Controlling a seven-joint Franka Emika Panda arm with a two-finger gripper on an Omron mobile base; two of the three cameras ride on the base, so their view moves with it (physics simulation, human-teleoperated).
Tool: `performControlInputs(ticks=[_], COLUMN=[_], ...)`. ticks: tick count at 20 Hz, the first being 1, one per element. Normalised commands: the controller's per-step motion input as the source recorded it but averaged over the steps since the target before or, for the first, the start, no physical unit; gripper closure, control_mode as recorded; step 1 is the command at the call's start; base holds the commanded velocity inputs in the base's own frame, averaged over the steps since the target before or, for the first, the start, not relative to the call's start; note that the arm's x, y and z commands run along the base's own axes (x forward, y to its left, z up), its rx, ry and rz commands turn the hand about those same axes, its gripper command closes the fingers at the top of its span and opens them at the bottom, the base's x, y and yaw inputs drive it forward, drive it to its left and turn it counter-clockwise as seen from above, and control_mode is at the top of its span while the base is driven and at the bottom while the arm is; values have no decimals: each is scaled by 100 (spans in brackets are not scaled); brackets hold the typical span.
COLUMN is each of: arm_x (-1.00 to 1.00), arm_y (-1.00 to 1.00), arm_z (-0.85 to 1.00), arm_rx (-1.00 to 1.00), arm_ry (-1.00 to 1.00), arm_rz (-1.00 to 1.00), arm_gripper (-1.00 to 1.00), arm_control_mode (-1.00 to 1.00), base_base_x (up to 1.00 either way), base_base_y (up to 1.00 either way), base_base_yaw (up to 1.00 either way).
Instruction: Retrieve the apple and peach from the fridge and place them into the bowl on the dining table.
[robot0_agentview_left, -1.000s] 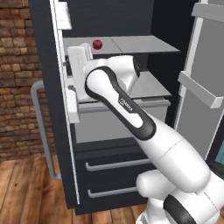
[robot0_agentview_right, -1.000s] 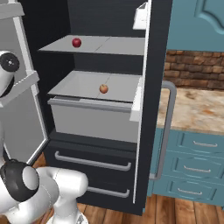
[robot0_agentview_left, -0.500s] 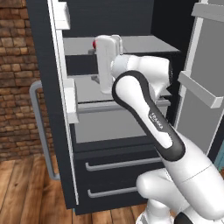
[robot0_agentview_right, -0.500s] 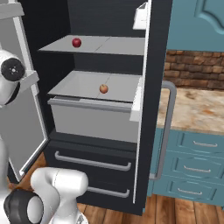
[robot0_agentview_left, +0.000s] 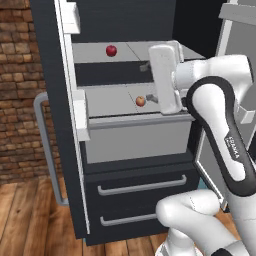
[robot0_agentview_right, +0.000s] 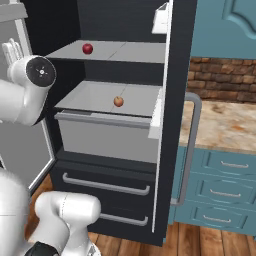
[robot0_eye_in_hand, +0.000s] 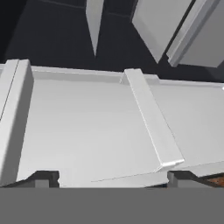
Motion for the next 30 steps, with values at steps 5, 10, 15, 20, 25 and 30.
performControlInputs(ticks=[5, 10, 15, 20, 25, 30], arm_x=[-63, -20, -10, -50, -30, 1], arm_y=[-71, -50, -23, -33, -11, 0], arm_z=[-18, -57, -75, -12, 4, 0], arm_rx=[-57, -60, -43, -15, -12, -33], arm_ry=[0, -11, -48, -67, -19, 9], arm_rz=[14, 12, 18, 23, 16, -6], arm_gripper=[-100, -100, -100, -100, -100, -100], arm_control_mode=[-100, -100, -100, -100, -100, -100], base_base_x=[0, 0, 0, 0, 0, 0], base_base_y=[0, 0, 0, 0, 0, 0], base_base_yaw=[0, 0, 0, 0, 0, 0])
